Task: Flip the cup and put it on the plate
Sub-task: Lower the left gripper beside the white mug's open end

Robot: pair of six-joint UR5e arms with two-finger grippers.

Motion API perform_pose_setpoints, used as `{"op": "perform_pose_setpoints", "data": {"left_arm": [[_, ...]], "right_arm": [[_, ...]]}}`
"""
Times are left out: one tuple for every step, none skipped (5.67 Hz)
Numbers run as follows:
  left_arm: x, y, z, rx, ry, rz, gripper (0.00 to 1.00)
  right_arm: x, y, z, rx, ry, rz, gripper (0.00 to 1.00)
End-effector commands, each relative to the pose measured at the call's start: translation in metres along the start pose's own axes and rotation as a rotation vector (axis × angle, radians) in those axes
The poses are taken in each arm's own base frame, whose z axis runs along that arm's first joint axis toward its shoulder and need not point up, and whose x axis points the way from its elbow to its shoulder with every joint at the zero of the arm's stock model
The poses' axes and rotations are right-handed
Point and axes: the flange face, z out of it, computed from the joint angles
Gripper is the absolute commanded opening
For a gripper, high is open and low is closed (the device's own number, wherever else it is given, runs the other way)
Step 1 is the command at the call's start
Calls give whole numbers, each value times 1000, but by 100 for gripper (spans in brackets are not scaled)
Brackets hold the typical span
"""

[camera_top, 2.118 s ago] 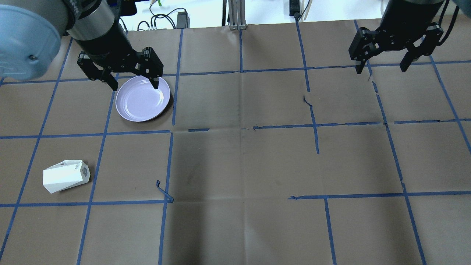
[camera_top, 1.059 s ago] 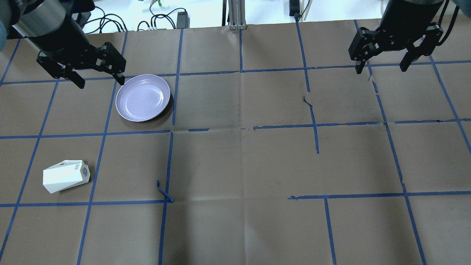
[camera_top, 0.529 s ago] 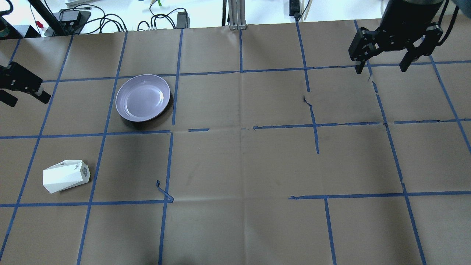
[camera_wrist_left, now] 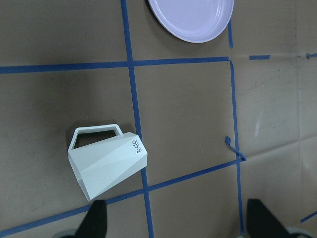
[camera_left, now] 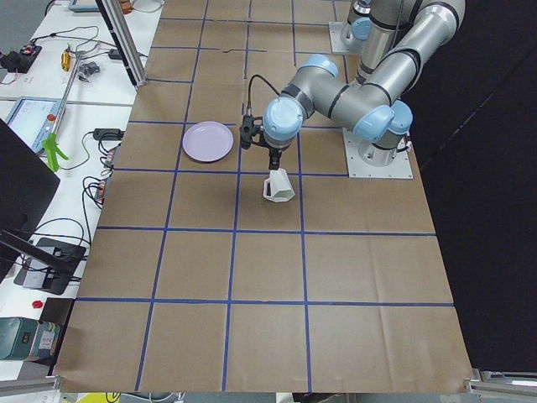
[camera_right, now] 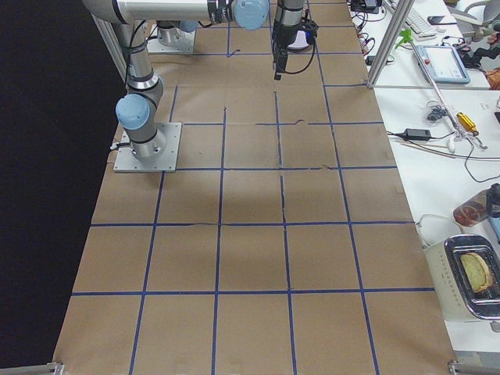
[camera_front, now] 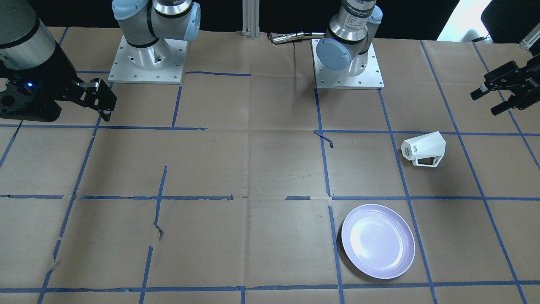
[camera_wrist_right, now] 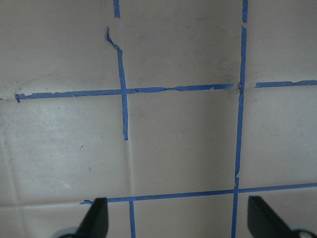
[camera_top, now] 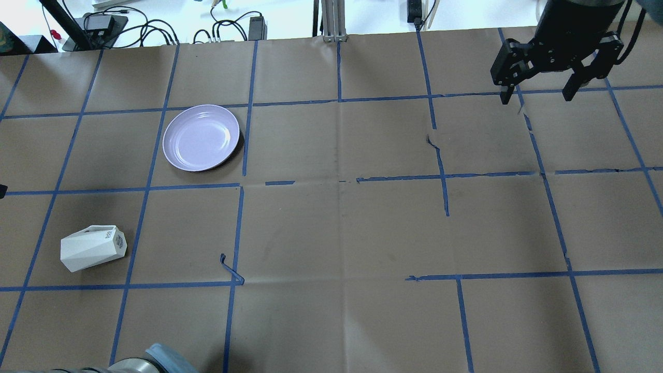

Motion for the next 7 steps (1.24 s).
{"op": "perform_pose_setpoints", "data": {"left_arm": [[-106, 36, 43, 93, 249, 34, 99], [-155, 50, 70, 147, 356, 30, 99], [-184, 47, 107, 209, 442, 34, 99], [-200, 48, 132, 220, 497, 33, 99], [-203, 52, 147, 218, 552, 5, 99], [-202, 55, 155, 216, 589, -23, 98], [-195, 54, 160, 253, 655, -74, 98]], "right_arm": [[0, 0, 0, 0, 0, 0, 100], [0, 0, 0, 0, 0, 0, 100], [0, 0, 0, 1, 0, 0, 100], [0, 0, 0, 1, 0, 0, 100], [0, 0, 0, 0, 0, 0, 100], [0, 0, 0, 1, 0, 0, 100], [0, 0, 0, 0, 0, 0, 100]]}}
